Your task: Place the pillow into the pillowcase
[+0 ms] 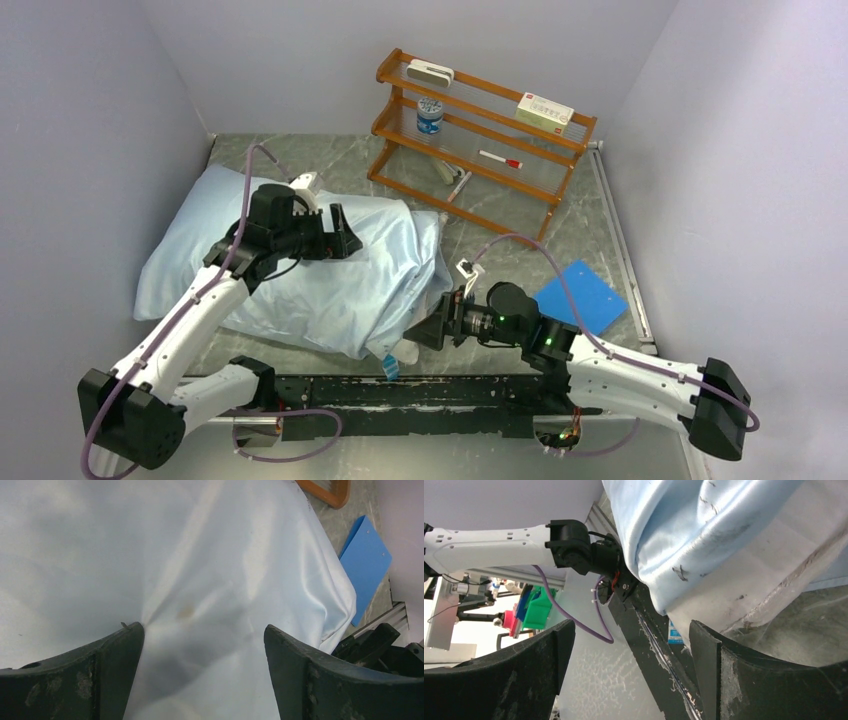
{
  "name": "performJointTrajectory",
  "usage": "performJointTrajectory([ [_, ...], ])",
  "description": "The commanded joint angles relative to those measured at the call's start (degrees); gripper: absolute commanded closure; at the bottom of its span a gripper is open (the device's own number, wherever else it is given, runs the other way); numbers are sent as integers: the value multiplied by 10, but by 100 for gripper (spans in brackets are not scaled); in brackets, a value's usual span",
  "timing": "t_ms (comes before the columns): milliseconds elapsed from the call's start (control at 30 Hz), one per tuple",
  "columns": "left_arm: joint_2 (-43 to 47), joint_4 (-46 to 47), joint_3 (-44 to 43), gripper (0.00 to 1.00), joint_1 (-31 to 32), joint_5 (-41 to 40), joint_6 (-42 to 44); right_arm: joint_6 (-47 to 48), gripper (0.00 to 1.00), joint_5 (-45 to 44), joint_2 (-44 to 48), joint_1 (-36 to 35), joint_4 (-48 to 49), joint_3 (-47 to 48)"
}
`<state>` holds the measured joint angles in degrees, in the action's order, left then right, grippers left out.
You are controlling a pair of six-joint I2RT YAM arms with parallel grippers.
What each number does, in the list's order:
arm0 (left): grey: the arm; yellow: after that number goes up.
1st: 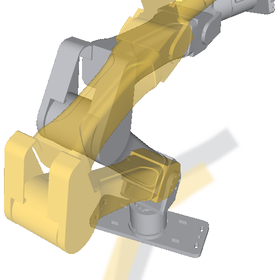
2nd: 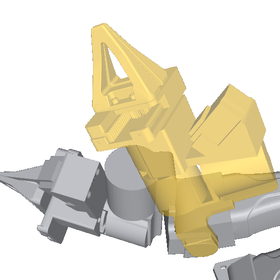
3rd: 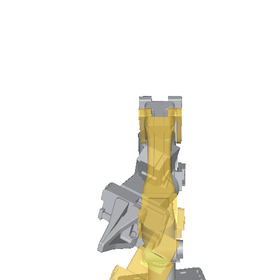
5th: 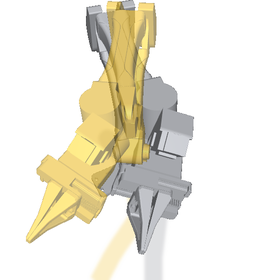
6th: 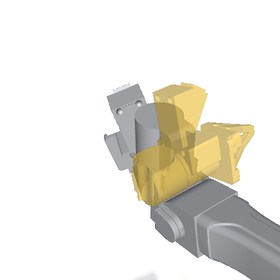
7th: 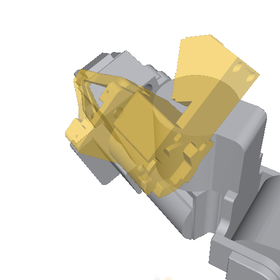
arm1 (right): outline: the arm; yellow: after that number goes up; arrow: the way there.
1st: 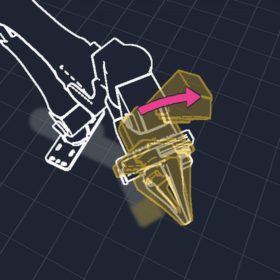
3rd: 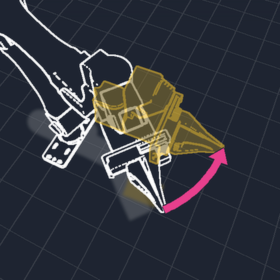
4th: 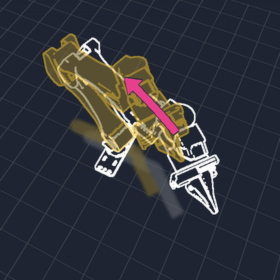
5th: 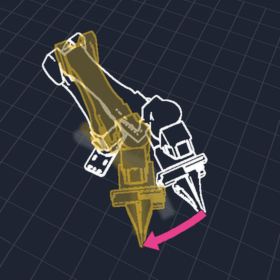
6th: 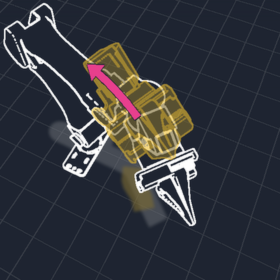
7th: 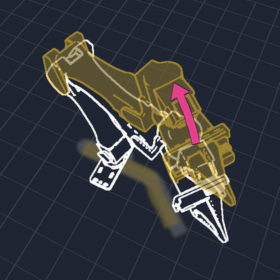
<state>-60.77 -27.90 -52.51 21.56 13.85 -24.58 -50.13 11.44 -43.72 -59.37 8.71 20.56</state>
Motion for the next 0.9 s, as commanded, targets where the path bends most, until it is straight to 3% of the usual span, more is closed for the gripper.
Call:
performJointTrajectory([
  [0,20,4,6,6,-6,1,29,-8,16,-17,11,-15,72,-29],
  [233,25,0,20,6,-6,8,37,-49,33,-48,16,-25,77,-45],
  [433,26,-2,18,6,-7,6,37,-84,40,-62,-11,-43,116,-57],
  [667,31,-6,24,6,-7,0,38,-124,40,-100,-50,-72,166,-82],
  [867,26,5,26,7,-7,13,27,-100,39,-67,-110,-82,225,-64],
])
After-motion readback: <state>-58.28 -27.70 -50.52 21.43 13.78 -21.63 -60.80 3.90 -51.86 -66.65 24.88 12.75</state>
